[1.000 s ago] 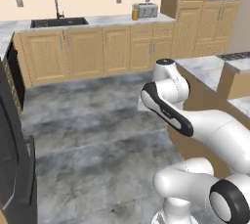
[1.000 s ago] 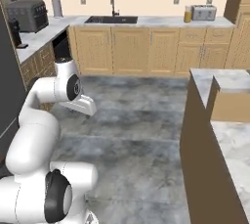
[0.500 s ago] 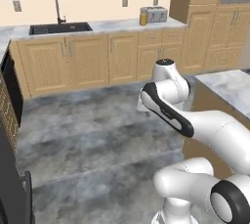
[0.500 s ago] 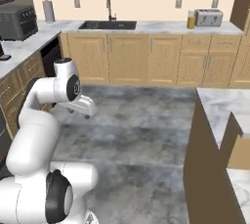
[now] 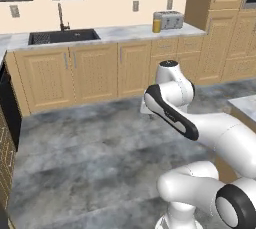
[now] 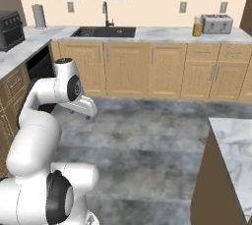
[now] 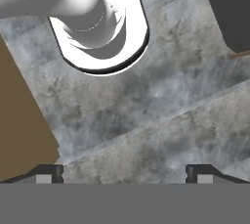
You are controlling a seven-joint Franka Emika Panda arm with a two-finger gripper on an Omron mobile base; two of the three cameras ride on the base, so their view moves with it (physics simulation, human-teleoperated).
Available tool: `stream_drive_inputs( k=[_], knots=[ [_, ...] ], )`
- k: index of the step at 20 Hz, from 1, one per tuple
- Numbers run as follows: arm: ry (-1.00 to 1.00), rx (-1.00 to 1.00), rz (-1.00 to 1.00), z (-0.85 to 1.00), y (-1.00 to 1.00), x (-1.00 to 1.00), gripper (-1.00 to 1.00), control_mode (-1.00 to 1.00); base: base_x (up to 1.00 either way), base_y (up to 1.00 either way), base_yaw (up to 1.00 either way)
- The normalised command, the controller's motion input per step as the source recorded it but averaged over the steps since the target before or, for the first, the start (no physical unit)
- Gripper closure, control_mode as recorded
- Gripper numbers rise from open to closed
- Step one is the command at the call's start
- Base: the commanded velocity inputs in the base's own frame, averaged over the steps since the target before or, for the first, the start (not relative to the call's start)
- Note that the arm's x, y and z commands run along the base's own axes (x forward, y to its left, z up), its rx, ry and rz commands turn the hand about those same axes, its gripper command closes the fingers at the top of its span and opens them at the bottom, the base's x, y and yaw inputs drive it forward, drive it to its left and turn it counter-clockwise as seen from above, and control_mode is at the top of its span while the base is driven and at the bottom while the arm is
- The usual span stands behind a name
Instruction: There is a tray on the dining counter. Grab the cup, mug, and pitcher and place them on the tray. The pitcher may be placed next to the tray if it cannot fit the tray.
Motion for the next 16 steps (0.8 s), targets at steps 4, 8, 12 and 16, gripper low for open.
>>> stream_drive_inputs(
  k=[4,8,12,16],
  knots=[
    [0.0,0.0,0.0,0.0,0.0,0.0,-1.0,1.0,1.0,0.08,0.0],
    [0.0,0.0,0.0,0.0,0.0,0.0,-1.0,1.0,1.0,0.16,0.0],
    [0.0,0.0,0.0,0.0,0.0,0.0,-1.0,1.0,1.0,0.06,0.0],
    [0.0,0.0,0.0,0.0,0.0,0.0,-1.0,1.0,1.0,0.0,0.0]
  ],
)
